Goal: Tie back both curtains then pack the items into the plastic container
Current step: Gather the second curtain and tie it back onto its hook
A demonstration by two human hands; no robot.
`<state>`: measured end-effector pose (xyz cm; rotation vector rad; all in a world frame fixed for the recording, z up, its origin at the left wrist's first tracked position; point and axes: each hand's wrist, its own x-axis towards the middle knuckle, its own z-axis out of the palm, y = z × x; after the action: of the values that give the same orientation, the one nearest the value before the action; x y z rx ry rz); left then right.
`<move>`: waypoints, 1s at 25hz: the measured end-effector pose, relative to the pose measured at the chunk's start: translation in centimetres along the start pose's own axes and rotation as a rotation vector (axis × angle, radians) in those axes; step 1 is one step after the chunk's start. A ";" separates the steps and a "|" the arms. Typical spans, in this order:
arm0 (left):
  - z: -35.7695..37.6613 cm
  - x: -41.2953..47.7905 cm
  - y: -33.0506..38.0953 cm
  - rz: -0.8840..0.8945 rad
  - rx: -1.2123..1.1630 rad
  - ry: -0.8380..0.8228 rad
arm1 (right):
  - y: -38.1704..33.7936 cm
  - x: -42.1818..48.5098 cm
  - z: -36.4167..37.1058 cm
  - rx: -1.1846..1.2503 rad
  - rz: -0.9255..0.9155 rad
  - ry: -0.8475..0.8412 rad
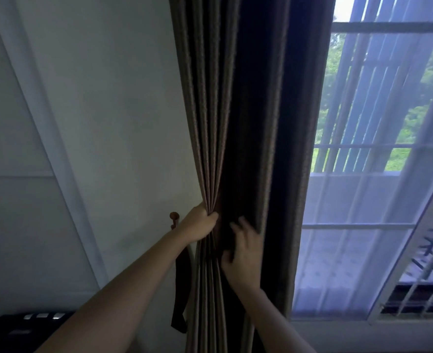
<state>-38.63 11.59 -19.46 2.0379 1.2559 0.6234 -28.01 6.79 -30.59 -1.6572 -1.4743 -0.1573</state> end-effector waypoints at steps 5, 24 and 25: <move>-0.2 -0.4 0.0 0.012 0.010 -0.049 | -0.4 9.1 -5.6 0.408 0.155 0.250; 1.0 0.0 1.0 -0.008 -0.144 -0.120 | 2.1 2.1 -0.1 0.304 0.101 -0.558; 1.2 0.1 0.9 0.001 -0.142 -0.114 | 1.6 2.1 -0.2 0.281 0.095 -0.567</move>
<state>-37.24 11.09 -19.62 1.9285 1.1132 0.5719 -25.99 8.35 -30.04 -1.6021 -1.7233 0.5920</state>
